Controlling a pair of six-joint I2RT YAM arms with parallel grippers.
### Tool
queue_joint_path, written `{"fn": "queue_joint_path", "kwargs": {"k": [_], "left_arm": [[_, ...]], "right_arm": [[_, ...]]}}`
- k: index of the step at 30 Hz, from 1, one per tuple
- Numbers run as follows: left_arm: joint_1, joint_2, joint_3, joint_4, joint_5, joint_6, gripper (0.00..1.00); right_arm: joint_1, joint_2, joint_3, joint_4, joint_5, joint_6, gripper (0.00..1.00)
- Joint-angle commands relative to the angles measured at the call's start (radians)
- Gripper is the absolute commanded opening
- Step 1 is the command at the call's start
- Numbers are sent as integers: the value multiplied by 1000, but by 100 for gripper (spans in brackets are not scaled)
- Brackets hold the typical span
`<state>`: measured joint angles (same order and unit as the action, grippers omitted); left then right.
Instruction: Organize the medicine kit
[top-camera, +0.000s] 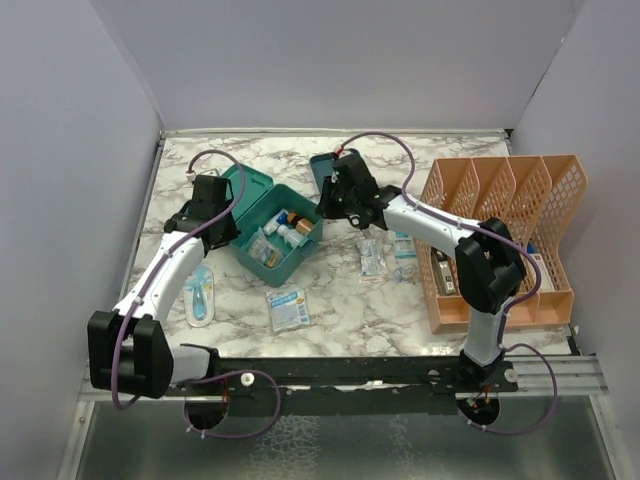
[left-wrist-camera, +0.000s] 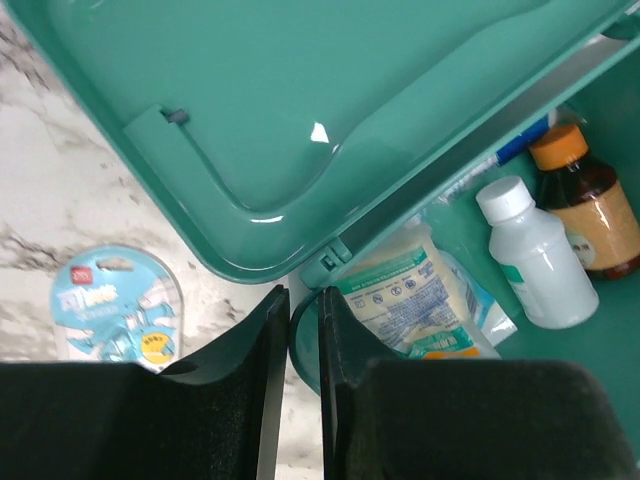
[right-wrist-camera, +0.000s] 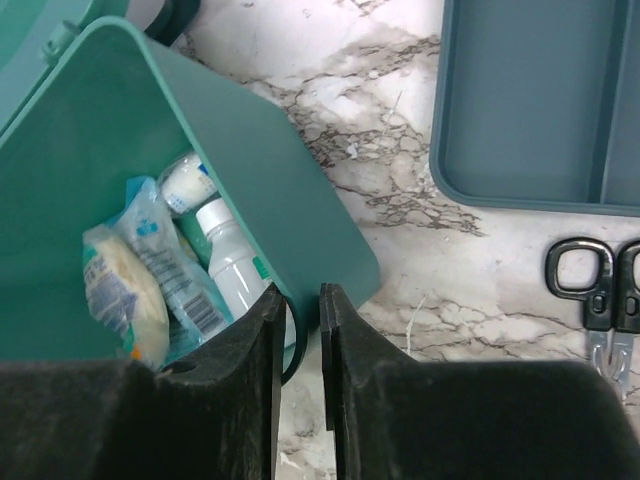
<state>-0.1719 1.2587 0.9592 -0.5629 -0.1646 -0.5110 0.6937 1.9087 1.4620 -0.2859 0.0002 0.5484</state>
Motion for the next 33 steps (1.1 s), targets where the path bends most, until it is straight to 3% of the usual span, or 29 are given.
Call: {"fn": "queue_joint_path", "kwargs": {"k": [1,8,14,19,24,28,33], "left_arm": [[24,80,42,114,60,123,15],[59,194,130,188,164,217,18],[64,220,158,197,171,236,33],[64,183,186,162,148,251,48],[61,105,208,101,152,249,53],[26,53,208,71,121,240,50],[-60,62,179,60,69,202,31]], "right_arm": [[36,-19,-58,-10,-232,44,19],[38,-52,-138,46,-425,16,30],[38,-74,-168,82,-476,-16,41],[38,-90,-160,73,-405,-1,44],[38,-145,-175,58,-285,-3,45],[38,-201,-221,85,-193,15,45],[38,-251,-287,129,-80,68,43]]}}
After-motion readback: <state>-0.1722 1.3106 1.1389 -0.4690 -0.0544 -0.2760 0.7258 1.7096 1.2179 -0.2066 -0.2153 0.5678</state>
